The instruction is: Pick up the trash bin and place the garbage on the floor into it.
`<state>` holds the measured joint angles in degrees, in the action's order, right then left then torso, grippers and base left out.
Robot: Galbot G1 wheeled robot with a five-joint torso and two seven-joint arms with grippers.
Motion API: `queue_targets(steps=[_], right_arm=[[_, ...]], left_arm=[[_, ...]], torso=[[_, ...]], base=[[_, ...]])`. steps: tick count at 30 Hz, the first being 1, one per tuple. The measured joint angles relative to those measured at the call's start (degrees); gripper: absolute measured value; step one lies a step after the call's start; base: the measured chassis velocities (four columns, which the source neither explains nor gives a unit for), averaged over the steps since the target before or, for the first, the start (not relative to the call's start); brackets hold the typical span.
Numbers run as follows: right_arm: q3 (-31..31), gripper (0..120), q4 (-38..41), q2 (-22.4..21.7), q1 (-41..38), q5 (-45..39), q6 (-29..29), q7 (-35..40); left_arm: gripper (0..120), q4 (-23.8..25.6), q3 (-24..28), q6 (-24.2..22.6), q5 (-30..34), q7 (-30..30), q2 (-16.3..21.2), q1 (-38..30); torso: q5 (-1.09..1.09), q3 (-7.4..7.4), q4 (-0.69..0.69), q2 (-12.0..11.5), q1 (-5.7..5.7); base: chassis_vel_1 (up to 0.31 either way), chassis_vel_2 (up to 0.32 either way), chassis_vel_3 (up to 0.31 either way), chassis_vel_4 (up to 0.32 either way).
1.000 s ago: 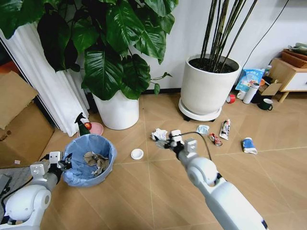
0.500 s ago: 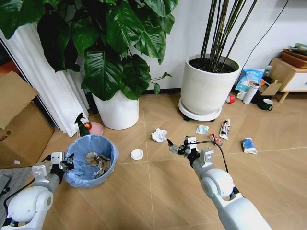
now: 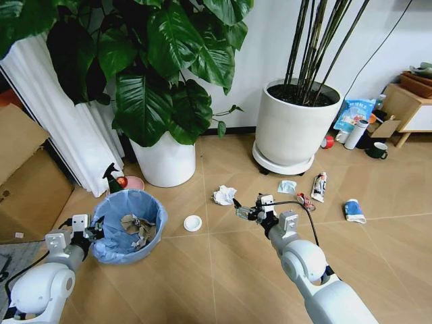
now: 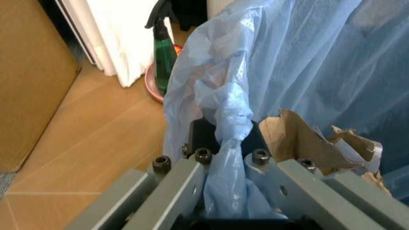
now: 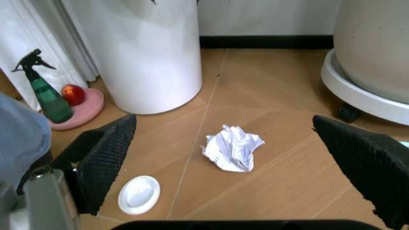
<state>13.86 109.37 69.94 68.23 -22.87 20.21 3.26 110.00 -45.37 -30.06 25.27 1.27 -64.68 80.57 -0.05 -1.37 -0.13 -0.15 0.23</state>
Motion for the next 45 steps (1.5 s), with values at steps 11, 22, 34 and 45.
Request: queue_targets(steps=[11, 22, 34, 45], right_arm=[[-0.33, 100, -0.43, 0.26, -0.23, 0.17, -0.07, -0.06], [-0.65, 100, -1.12, -0.06, -0.64, 0.36, -0.48, -0.32], [-1.57, 100, -1.67, -0.43, -0.56, 0.61, -0.5, -0.66], [-12.38, 100, -14.0, -7.82, -8.21, -2.5, -4.14, -5.66]], left_arm=[[0, -0.23, 0.17, 0.11, -0.02, 0.1, 0.01, -0.06], [0, -0.35, 0.19, 0.18, -0.06, 0.13, -0.01, -0.15], [0, -0.58, -0.49, 0.36, -0.23, 0.13, -0.58, 0.25], [0, 0.32, -2.48, 1.07, -0.42, 0.5, -1.7, 2.11]], torso=[[0.0, 0.0, 0.0, 0.0, 0.0], [0.01, 0.0, 0.01, 0.0, 0.01], [0.0, 0.0, 0.0, 0.0, 0.0], [0.0, 0.01, -0.01, 0.0, -0.01]], base=[[-0.061, 0.064, 0.059, -0.069], [-0.067, 0.071, 0.074, -0.068], [-0.071, 0.063, 0.073, -0.074], [-0.019, 0.018, 0.018, -0.02]])
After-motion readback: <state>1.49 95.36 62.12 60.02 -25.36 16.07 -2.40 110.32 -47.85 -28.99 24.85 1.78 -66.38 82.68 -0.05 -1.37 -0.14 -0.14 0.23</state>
